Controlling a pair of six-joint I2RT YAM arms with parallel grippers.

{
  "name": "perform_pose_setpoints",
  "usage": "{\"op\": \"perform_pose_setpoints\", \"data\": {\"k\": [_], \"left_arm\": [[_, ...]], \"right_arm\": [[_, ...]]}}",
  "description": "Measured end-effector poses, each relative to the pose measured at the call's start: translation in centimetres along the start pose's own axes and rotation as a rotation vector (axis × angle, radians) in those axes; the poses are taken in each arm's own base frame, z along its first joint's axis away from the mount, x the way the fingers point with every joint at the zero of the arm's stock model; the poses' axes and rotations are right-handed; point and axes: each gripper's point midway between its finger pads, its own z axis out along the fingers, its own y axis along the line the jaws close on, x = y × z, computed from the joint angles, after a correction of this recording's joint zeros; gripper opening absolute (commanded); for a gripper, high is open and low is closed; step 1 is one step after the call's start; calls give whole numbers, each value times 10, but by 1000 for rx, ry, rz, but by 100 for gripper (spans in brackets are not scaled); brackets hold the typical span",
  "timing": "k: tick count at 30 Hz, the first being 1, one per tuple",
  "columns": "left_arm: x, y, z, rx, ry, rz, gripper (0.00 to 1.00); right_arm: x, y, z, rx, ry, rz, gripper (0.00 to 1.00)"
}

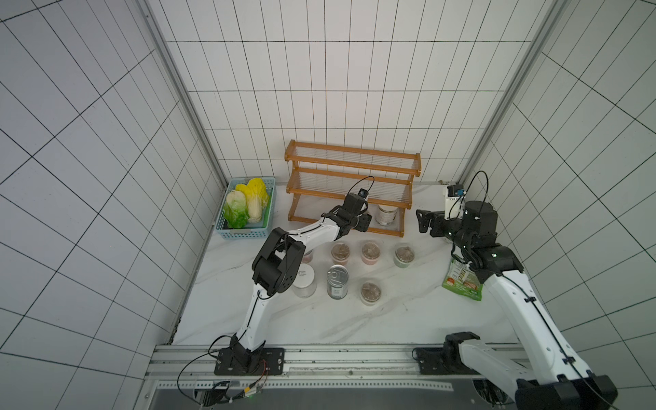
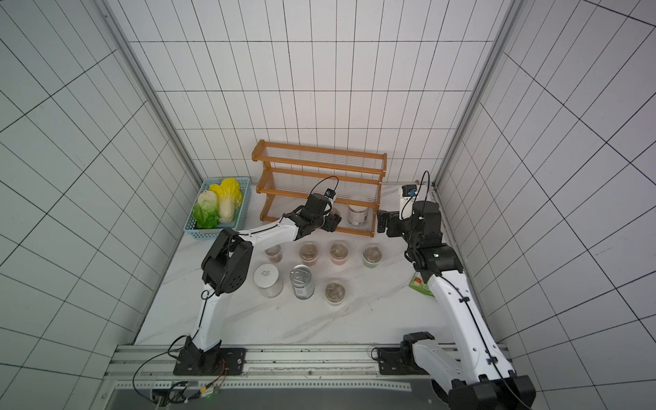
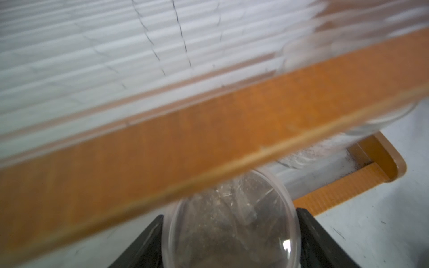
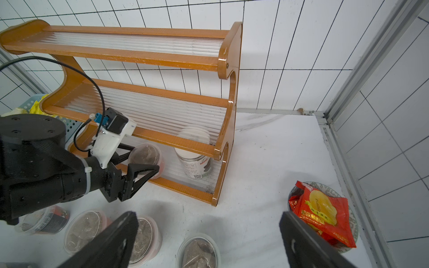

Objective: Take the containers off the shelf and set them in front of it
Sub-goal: 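Pick up a container from the shelf, then place the container at the center of the board.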

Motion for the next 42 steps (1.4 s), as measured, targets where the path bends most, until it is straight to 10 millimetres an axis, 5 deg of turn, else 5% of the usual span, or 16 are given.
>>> {"op": "perform_pose_setpoints", "data": {"k": [14, 20, 26, 30, 35, 42], "left_arm": [[19, -49, -94, 60, 19, 9, 73], [30, -119, -148, 181, 1, 39, 73], [57, -202, -178, 310, 15, 79, 73], [86, -232, -169, 334, 74, 104, 73], [121, -242, -146, 314, 151, 144, 73], [137, -250, -126, 300, 189, 172, 73]], "right_arm": [[-1, 0, -1, -2, -4, 0, 99], [-2, -3, -3, 19, -9, -4, 99], [-4, -16, -13, 94, -19, -23, 99], [-10, -28, -26, 163, -51, -29, 99], [-16, -36, -36, 207, -79, -32, 99], [-15, -38, -37, 218, -74, -30, 99]]}}
